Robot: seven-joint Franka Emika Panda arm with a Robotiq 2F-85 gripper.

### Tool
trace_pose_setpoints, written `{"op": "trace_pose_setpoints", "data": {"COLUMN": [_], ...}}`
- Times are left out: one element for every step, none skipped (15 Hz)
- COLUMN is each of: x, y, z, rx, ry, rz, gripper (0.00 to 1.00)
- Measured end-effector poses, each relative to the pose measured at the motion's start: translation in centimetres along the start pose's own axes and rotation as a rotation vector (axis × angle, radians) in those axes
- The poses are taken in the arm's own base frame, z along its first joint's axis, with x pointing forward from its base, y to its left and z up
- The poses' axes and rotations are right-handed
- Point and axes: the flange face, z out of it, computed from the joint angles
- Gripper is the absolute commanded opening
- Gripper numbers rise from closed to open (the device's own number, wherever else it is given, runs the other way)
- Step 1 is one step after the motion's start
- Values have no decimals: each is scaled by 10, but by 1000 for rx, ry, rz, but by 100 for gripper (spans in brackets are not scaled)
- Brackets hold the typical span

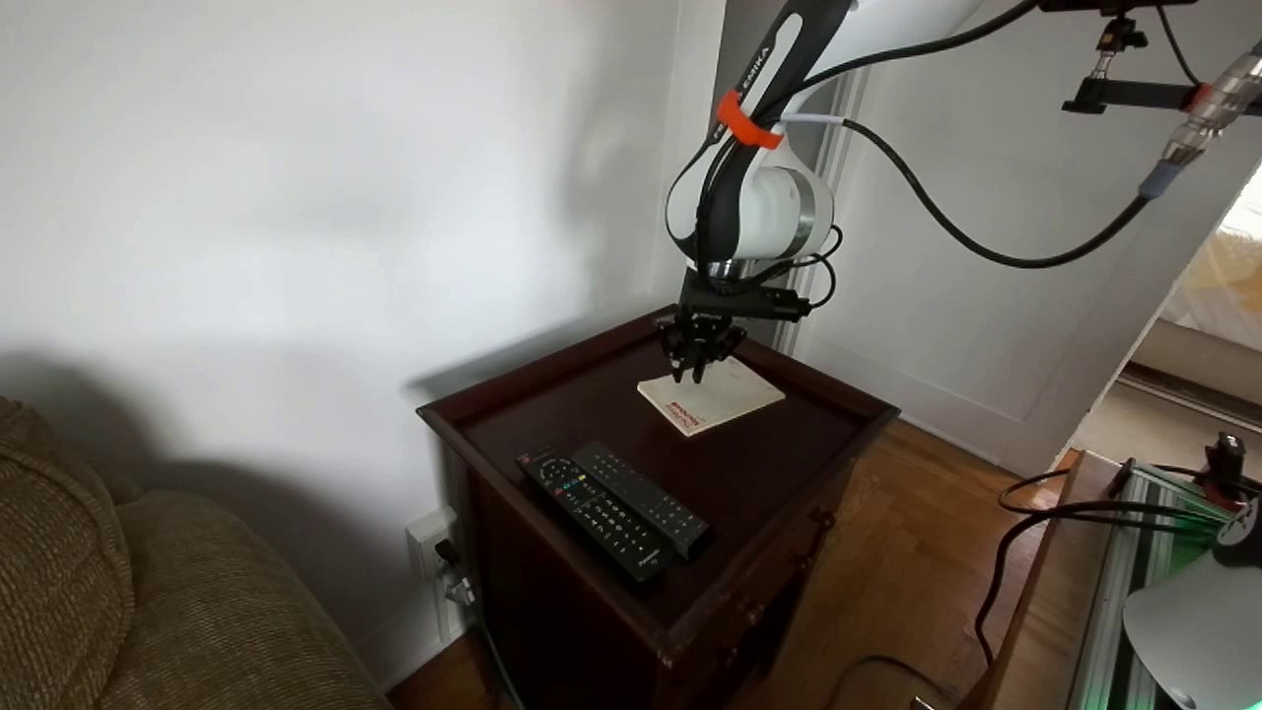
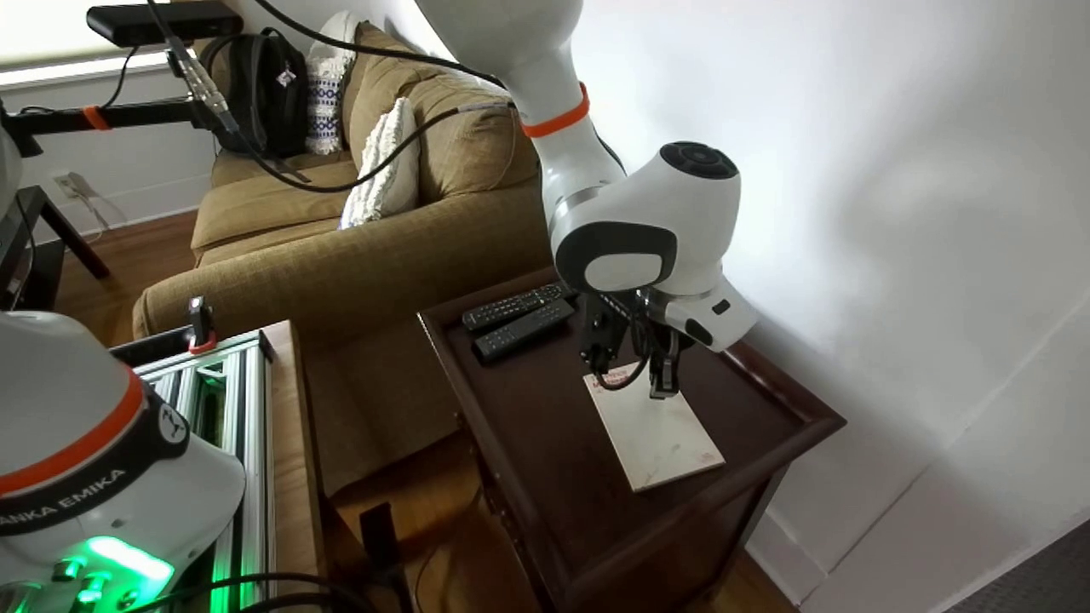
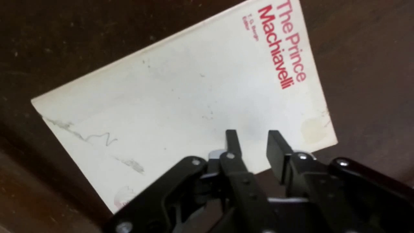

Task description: Turn the white book to the right

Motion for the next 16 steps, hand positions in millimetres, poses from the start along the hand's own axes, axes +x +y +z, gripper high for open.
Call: {"op": "trace_pose_setpoints", "data": {"x": [-3,-7,-11,-16,-19,-23,-25,-26,-26,-25,-24,-23,-24,-25,-27,-29], "y": [-4,-8,-10,-11,-10,-7,-3,1,7,12,18,22,25,27,27,27], "z": [-7,-14,-19,-24,-27,-28,-28,-28,-28,-28,-27,-25,-22,-18,-14,-10], "rx": [2,0,-9,-23,-40,-59,-79,-100,-122,-142,-157,-167,-173,-176,-177,-176], "ry": [19,28,32,35,34,30,24,15,8,2,-1,-5,-12,-20,-28,-36], "rz": [-50,-101,-150,-199,-244,-285,-319,-350,-378,-401,-422,-441,-456,-470,-483,-498], "gripper": [70,77,85,92,100,100,100,100,100,97,74,73,69,61,52,44]}}
